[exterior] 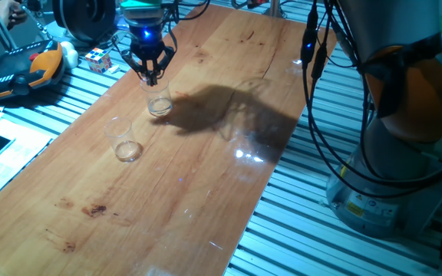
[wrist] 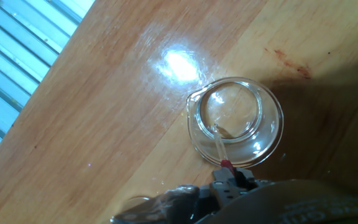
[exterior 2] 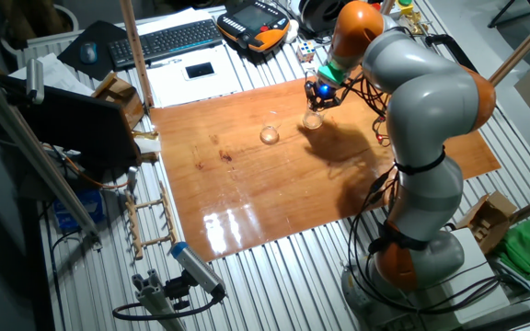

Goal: Transfer liquid using a dropper

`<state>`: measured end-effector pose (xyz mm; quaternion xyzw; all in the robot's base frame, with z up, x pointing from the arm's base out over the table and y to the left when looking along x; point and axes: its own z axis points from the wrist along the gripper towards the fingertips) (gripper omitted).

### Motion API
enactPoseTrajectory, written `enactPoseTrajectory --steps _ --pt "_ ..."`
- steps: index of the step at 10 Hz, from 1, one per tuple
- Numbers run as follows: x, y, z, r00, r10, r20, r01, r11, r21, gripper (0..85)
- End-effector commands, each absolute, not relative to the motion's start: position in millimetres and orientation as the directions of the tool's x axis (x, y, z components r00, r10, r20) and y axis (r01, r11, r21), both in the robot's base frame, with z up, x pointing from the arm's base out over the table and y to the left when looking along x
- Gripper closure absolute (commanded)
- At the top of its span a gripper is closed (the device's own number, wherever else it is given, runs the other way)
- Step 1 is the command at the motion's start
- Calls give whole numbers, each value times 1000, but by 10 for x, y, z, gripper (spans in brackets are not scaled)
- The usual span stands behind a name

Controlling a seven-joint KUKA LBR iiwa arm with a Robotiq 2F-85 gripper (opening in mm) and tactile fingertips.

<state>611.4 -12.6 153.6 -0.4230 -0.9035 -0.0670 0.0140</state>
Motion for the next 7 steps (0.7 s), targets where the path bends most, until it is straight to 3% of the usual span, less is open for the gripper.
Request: enactPoseTrajectory --steps 1,7 --pt "6113 -127 1535 -643 762 80 765 634 109 743" --pt "6108 -123 1525 -643 762 76 765 634 112 730"
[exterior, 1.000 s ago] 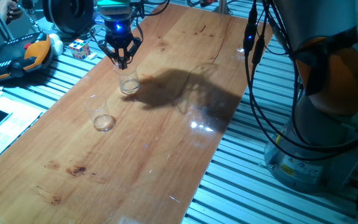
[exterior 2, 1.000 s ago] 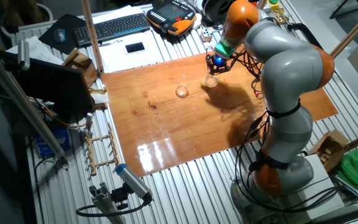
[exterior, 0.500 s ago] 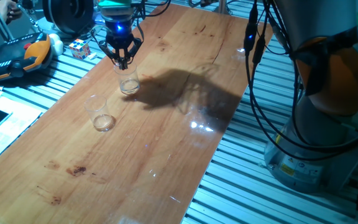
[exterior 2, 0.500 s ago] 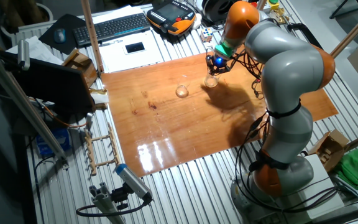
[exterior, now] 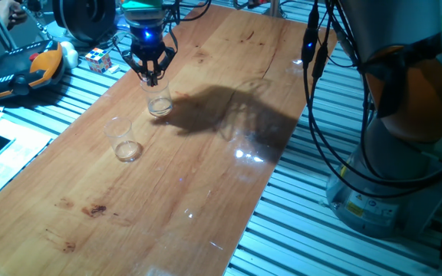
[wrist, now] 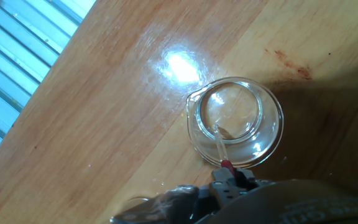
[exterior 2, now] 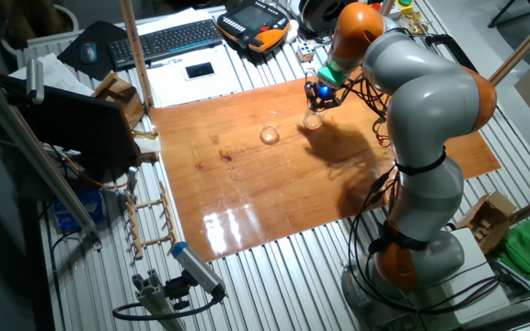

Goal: Transfer liquid using a dropper

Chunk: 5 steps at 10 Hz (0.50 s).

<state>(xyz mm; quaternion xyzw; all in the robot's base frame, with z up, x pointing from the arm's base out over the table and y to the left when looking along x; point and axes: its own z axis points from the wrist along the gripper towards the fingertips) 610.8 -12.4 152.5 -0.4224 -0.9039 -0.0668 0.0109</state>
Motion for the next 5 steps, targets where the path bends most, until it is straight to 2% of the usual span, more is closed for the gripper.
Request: enactPoseTrajectory --steps 1,5 --pt "6108 -123 1525 -642 763 76 766 633 112 730" --pt "6106 -122 1513 -642 763 79 766 633 114 723"
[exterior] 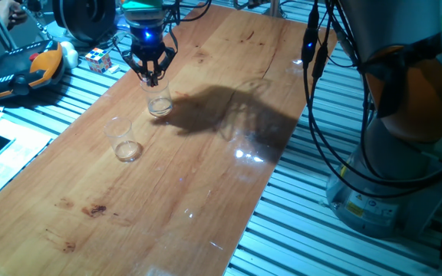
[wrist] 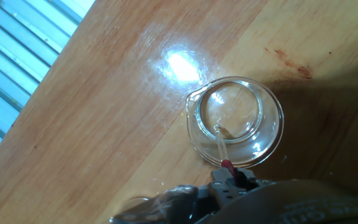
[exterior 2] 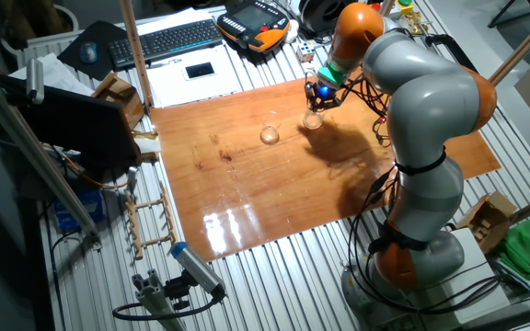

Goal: Transfer liquid using a dropper

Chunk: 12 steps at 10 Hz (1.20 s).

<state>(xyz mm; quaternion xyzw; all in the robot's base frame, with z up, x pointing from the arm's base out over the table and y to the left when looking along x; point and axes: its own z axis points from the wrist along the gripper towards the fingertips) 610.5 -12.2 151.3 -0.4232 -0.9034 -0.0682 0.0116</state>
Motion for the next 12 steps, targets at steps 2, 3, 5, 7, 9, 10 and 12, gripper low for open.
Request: enactPoseTrajectory --steps 2,3,5,7,9,10,12 --pt "6104 -122 1505 -642 763 80 766 632 114 720" --pt "6104 -122 1503 -640 764 79 767 631 116 713" --pt "6104 -121 1498 -639 765 79 768 630 115 693" --pt "6103 -118 1483 -637 767 80 770 627 119 680" --pt "6103 -116 1466 -637 767 81 770 626 123 673" --pt "6103 -117 1464 -637 767 80 770 626 124 670" --pt "6102 -117 1456 -636 768 81 771 625 124 663"
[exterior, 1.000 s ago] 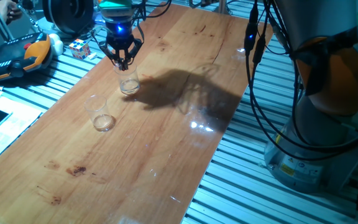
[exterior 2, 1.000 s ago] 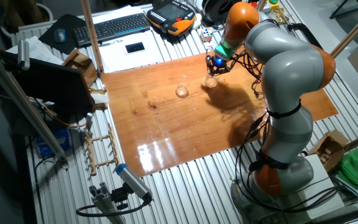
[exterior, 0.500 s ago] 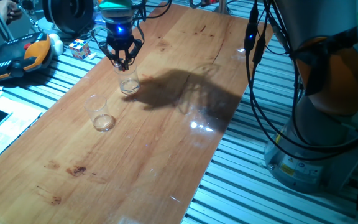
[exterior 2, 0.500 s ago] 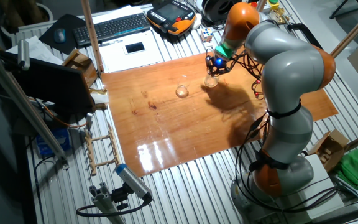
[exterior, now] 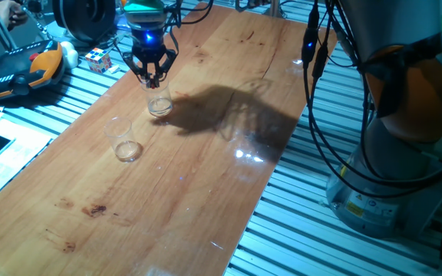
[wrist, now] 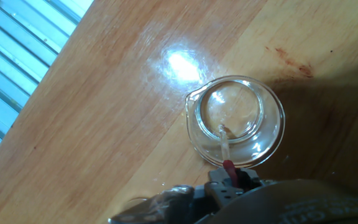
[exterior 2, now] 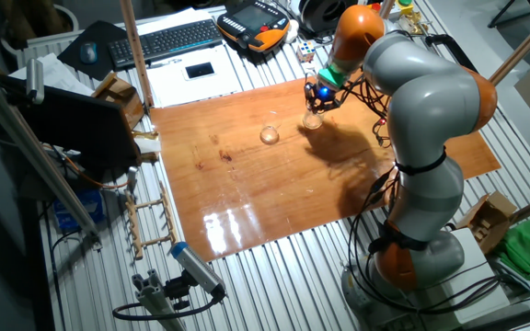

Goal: Transfer liquid using a dropper

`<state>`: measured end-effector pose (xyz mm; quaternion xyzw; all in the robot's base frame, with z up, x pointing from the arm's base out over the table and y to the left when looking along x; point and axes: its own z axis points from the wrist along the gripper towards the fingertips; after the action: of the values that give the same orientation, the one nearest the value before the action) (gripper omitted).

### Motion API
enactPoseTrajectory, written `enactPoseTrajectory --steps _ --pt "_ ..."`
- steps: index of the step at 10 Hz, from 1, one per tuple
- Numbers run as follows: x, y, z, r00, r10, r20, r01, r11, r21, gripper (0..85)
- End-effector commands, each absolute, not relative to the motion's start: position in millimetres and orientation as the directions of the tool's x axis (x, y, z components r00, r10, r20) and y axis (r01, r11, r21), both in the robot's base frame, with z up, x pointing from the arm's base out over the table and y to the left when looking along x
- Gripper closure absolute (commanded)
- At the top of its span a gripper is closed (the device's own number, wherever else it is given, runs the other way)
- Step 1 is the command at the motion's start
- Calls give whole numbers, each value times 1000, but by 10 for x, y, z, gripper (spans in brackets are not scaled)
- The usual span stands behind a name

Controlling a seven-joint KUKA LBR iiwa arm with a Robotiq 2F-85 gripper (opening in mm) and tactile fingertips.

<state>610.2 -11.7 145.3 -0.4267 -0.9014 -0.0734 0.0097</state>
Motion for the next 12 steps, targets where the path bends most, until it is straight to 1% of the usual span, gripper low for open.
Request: enactPoseTrajectory --steps 1,12 --pt "6102 -117 1449 -636 768 80 771 625 125 663" --pt "6093 -118 1423 -633 771 74 772 622 127 607"
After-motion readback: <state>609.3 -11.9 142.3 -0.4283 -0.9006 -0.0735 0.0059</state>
